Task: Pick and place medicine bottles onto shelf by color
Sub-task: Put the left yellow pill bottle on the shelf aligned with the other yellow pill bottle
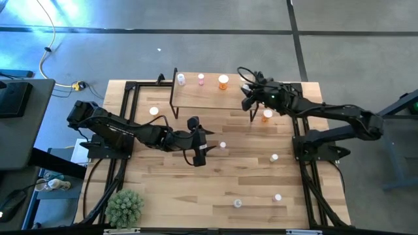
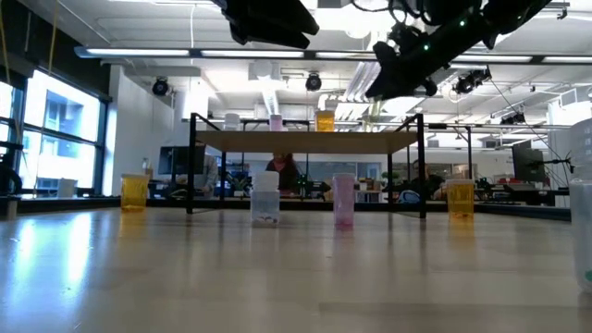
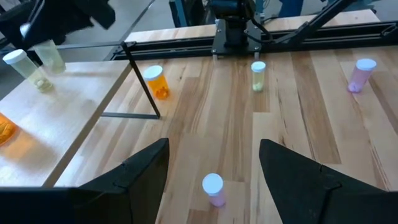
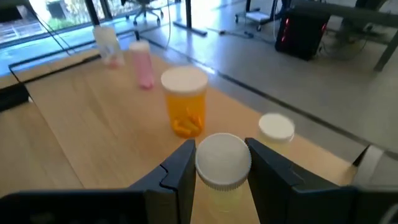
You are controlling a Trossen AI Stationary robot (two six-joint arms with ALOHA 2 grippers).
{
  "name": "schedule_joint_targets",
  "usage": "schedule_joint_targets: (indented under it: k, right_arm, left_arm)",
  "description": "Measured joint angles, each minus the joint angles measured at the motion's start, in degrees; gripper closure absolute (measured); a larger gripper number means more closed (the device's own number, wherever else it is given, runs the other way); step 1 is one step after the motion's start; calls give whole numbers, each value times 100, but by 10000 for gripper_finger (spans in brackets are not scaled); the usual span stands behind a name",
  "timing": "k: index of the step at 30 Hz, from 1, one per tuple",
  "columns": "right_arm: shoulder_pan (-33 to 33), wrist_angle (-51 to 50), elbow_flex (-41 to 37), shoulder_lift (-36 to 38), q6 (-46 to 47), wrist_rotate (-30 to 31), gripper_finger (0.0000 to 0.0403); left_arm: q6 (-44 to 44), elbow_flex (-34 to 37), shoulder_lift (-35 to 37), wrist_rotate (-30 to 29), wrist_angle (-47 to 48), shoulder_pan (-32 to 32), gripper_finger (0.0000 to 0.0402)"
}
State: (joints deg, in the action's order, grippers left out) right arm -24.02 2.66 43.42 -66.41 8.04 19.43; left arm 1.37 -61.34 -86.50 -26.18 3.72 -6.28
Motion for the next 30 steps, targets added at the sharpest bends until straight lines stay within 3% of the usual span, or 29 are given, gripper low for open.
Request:
schedule_joint_targets:
  k: [22,30]
  right_arm:
    - [-200,48,7,-555,247,-200,290]
    - [-198,-86,-6,-577,218,-215,266]
  left_arm:
    - [9,0,-2,-4,13,0,161]
    - [-4,0,-2,-2,14,0,161]
